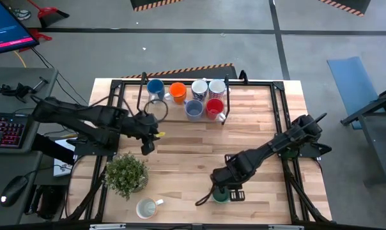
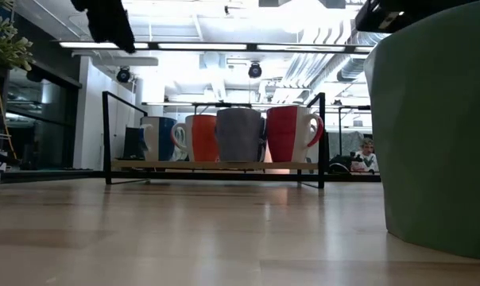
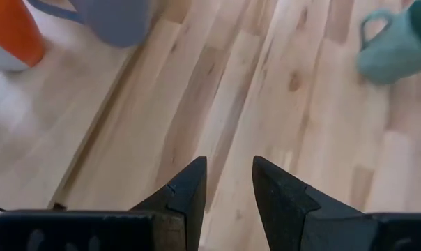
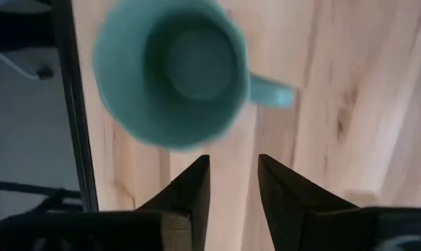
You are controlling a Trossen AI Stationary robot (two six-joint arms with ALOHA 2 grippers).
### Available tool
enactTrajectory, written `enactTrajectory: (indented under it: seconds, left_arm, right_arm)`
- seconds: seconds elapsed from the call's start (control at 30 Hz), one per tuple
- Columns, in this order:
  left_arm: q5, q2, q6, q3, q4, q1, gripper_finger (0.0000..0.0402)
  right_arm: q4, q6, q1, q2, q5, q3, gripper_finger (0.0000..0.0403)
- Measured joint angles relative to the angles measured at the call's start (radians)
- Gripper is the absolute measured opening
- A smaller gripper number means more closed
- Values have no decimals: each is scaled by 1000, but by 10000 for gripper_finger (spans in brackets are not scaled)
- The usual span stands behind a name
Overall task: Place coffee mugs
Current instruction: Move the green mug to the center of the table
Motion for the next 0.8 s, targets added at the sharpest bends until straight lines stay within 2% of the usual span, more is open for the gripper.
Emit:
enactTrajectory:
  seconds: [0.27,0.53,0.8]
  left_arm:
    - [-1,108,66,0,-55,0,108]
    - [-1,113,76,0,-216,0,108]
    - [-13,110,59,0,-340,-8,108]
  right_arm:
    - [152,30,5,0,18,-14,99]
    - [210,37,5,21,101,-14,99]
    - [225,20,5,66,95,-15,99]
